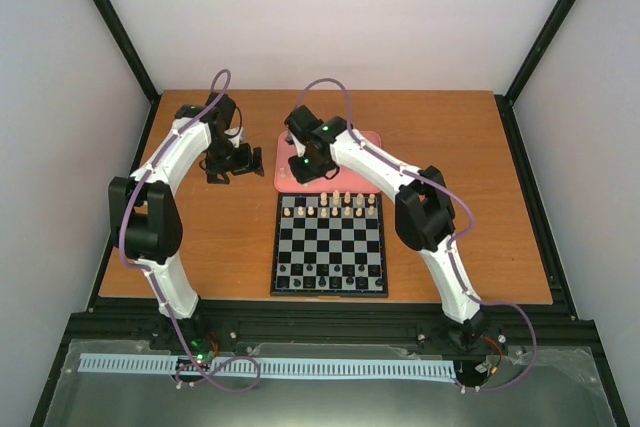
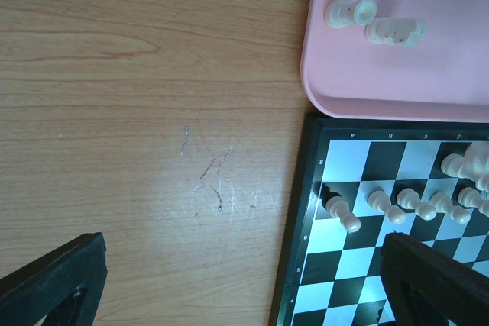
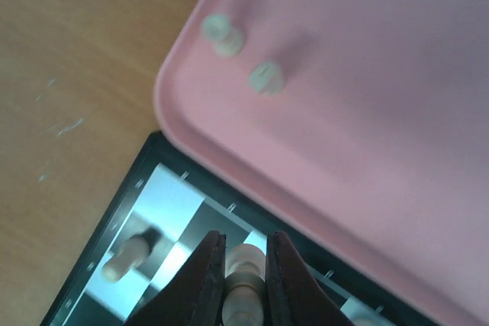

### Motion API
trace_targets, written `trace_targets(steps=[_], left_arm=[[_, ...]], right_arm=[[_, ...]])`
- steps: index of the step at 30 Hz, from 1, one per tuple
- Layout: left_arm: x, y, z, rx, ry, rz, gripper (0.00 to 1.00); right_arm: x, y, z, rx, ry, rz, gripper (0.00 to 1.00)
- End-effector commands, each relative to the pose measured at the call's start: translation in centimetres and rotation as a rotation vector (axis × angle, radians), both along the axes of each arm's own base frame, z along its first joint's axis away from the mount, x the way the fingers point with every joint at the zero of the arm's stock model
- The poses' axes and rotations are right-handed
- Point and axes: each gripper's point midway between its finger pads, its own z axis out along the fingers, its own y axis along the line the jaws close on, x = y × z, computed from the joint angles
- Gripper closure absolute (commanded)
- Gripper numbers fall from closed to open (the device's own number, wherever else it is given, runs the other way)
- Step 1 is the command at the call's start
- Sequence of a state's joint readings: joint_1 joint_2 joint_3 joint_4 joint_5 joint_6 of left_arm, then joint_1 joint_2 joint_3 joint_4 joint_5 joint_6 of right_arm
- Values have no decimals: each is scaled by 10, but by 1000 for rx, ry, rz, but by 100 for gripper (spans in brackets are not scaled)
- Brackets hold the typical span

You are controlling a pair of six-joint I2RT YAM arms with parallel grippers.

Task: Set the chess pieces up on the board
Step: Pick up the chess piece from the storage box, then place the chess piece on the chessboard.

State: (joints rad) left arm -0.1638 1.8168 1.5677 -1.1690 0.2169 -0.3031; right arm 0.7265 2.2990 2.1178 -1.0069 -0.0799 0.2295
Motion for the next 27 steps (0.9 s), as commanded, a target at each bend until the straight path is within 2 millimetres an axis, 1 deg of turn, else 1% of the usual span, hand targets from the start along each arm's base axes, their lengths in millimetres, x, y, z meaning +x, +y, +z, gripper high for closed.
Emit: trace_targets(steps=[1, 4, 6, 16, 27], left_arm=[[5, -3, 13, -16, -40, 2, 0], [5, -3, 13, -15, -41, 3, 0], [4, -3, 14, -17, -42, 3, 0], [4, -2, 15, -14, -45, 2, 0], [5, -3, 14, -18, -42, 1, 0]], right_arm=[[-29, 2, 4, -19, 8, 34, 88], [-40, 1, -7, -28, 29, 37, 88], [-43, 0, -11, -36, 35, 40, 88], [-32, -3, -22, -89, 10, 8, 88], [-27, -5, -39, -129, 15, 9, 88]])
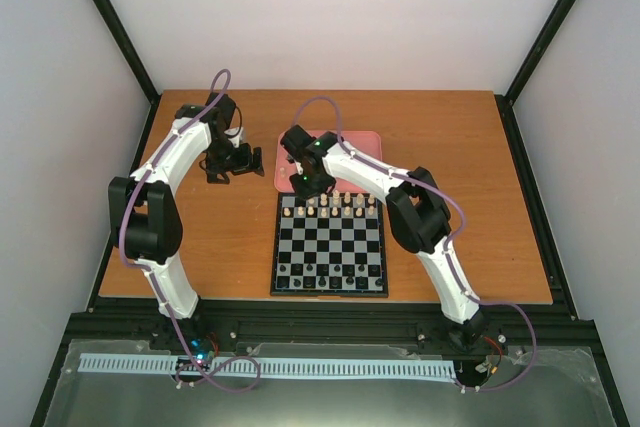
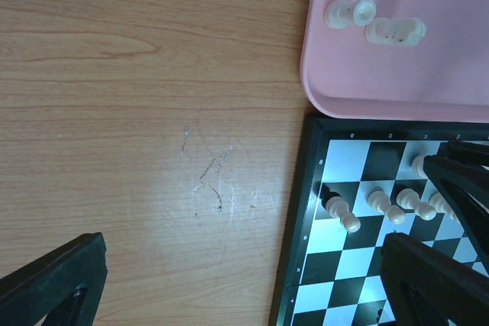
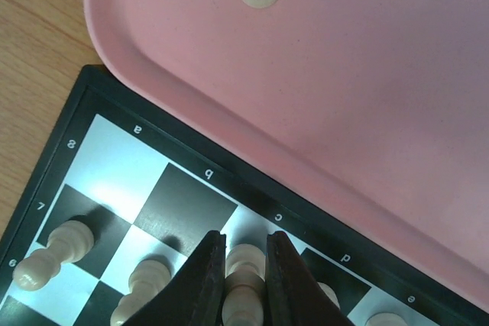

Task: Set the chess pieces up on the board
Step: Place the chess piece on the chessboard.

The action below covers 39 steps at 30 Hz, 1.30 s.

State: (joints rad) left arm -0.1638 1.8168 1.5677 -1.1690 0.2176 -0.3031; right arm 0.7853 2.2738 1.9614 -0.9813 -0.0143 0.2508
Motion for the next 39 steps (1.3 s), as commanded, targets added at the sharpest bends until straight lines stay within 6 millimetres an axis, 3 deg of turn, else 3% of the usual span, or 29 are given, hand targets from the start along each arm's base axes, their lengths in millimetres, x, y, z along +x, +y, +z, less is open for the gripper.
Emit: trace_targets(steps=[1, 12, 22, 29, 39], left_arm=[[5, -3, 13, -17, -40, 2, 0], [5, -3, 11, -16, -35, 0, 0], [5, -4, 9, -18, -30, 1, 0], [5, -3, 10, -17, -34, 1, 0], [4, -3, 14, -15, -43, 0, 0]], right_arm=[[9, 1, -2, -20, -29, -8, 88], [7, 3, -10, -27, -7, 1, 85], [3, 1, -5, -25, 2, 4, 82], [10, 7, 15, 16, -49, 11, 59], [32, 12, 34, 51, -112, -18, 49]])
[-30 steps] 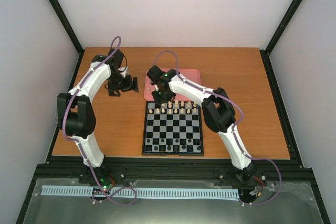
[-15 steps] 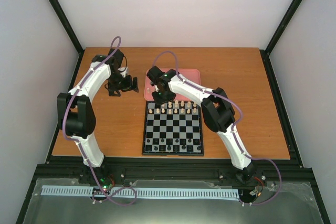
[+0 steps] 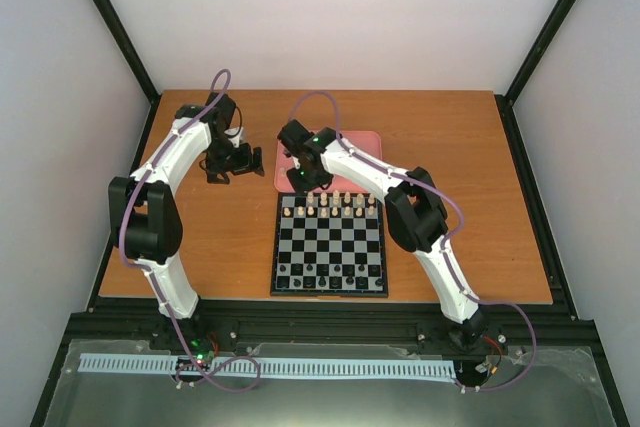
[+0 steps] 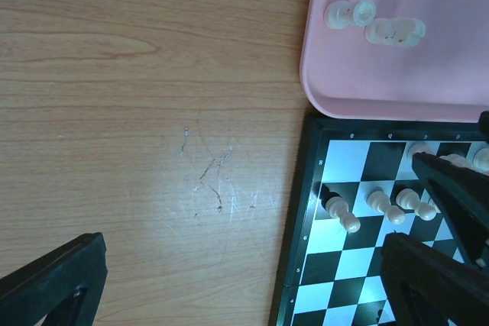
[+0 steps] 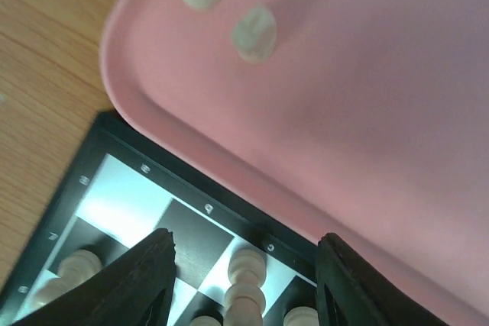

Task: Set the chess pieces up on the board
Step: Place the chess piece on the chessboard, then pick up the chess piece from the storage box.

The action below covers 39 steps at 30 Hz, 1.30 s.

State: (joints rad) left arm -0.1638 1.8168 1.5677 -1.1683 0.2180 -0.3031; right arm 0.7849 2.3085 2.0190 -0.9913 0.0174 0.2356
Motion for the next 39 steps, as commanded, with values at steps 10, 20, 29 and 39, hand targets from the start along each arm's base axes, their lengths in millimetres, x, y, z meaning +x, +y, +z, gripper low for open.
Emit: trace_targets(steps=[10, 20, 29, 39], left_arm=[[5, 1, 18, -1, -54, 11, 0], [7, 6, 19, 0, -55, 30, 0], [6, 7, 15, 3, -46, 29, 0], [7, 6, 13, -5, -40, 29, 0]], right_arm=[[66, 23, 18, 183, -56, -68, 49], [74, 39, 2, 257, -27, -33, 51], [76, 42, -9, 258, -15, -34, 51], [89, 43, -11, 259, -45, -60, 51]])
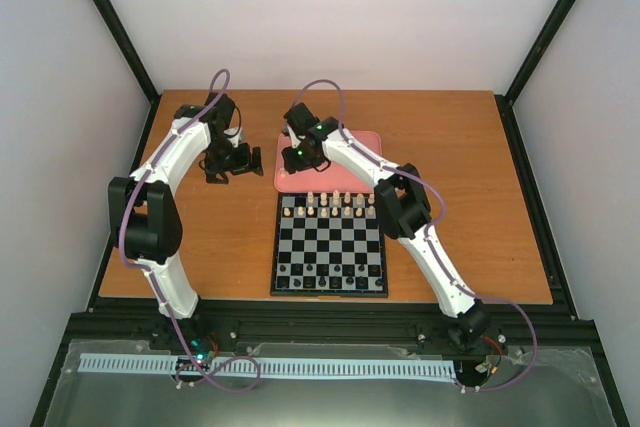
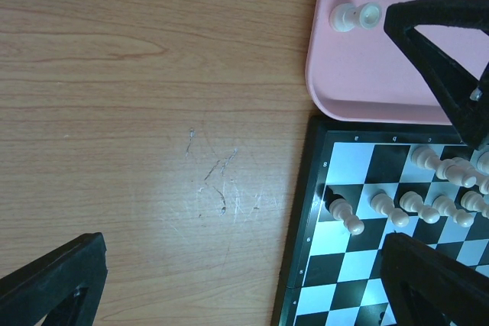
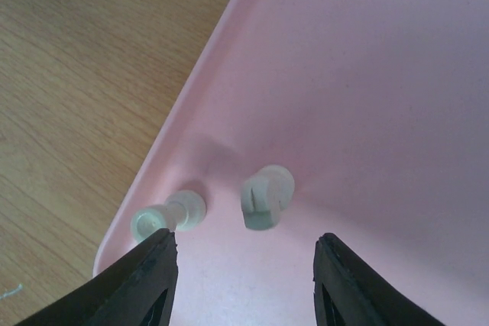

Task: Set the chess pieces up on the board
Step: Pick up the chess piece from the storage box.

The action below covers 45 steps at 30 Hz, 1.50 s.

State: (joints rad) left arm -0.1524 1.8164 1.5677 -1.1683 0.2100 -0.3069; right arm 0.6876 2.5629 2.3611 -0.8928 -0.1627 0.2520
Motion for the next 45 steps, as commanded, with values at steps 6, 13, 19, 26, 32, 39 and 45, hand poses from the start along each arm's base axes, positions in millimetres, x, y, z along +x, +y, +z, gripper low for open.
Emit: trace_targets(steps=[6, 13, 19, 26, 32, 39, 45], left_arm=[[5, 0, 11, -13, -34, 12, 0], [6, 0, 10, -16, -33, 12, 0], [6, 0, 9, -18, -29, 12, 0], [6, -1, 8, -22, -26, 11, 0], [7, -2, 8, -25, -27, 11, 0], [7, -2, 7, -30, -24, 13, 0], [8, -3, 7, -31, -24, 12, 0]], right_arm=[[12, 2, -10, 0, -17, -32, 53], [19, 2, -9, 0, -44, -41, 54], [25, 3, -8, 9, -62, -51, 55], [30, 6, -10, 25, -69, -56, 60], [34, 5, -12, 24, -75, -68, 67], [34, 0, -14, 4, -70, -79, 85], [35, -5, -7, -11, -83, -83, 89]])
